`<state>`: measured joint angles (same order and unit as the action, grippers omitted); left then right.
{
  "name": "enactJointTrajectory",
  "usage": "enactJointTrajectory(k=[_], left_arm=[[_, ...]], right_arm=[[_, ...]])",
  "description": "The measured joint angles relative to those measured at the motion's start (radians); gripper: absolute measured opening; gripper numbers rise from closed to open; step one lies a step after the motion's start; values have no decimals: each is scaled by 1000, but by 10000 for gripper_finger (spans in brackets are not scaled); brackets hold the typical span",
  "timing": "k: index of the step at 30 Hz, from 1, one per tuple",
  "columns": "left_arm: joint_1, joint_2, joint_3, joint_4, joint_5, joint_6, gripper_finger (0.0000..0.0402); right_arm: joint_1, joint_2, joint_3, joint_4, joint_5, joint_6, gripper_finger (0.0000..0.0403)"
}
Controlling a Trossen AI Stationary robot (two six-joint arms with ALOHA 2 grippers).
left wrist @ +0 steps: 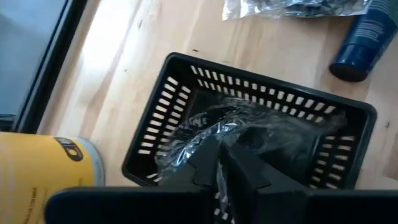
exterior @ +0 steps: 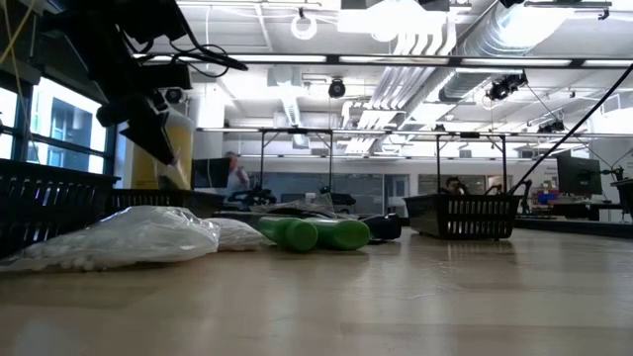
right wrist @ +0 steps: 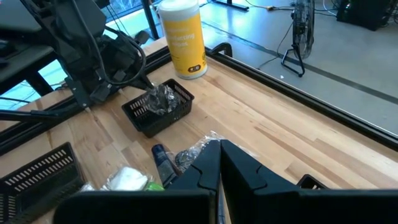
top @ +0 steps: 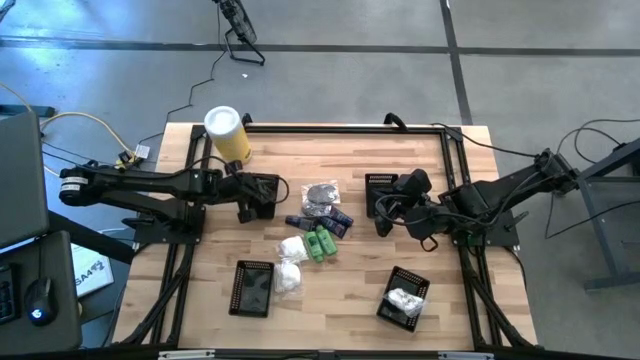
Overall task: Pick & Place Travel size toiletries
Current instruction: Put the black hairbrush into the top left black basket
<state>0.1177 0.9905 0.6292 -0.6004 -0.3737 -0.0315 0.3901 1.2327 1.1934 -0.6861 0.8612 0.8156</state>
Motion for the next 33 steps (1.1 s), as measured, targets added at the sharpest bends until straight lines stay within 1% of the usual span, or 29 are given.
enactJointTrajectory(k=[6,8,11,16,20,24,33], left_arm=[[0,0,5,-9,3,1,103],[0,0,32,-29,5,28,124],[0,0,103,-84,5,77,144],[0,0,239,-156,4,130,152],[0,0,314,-182,4,160,152],[0,0,340,-186,6,165,152],[0,0,340,-188,6,158,152]], right_arm=[[0,0,0,3,0,0,4],[0,0,0,3,0,0,4],[0,0,0,3,0,-4,4],[0,0,0,3,0,-7,4],[0,0,0,3,0,-7,4],[0,0,0,3,0,-7,4],[0,0,0,3,0,-8,4]])
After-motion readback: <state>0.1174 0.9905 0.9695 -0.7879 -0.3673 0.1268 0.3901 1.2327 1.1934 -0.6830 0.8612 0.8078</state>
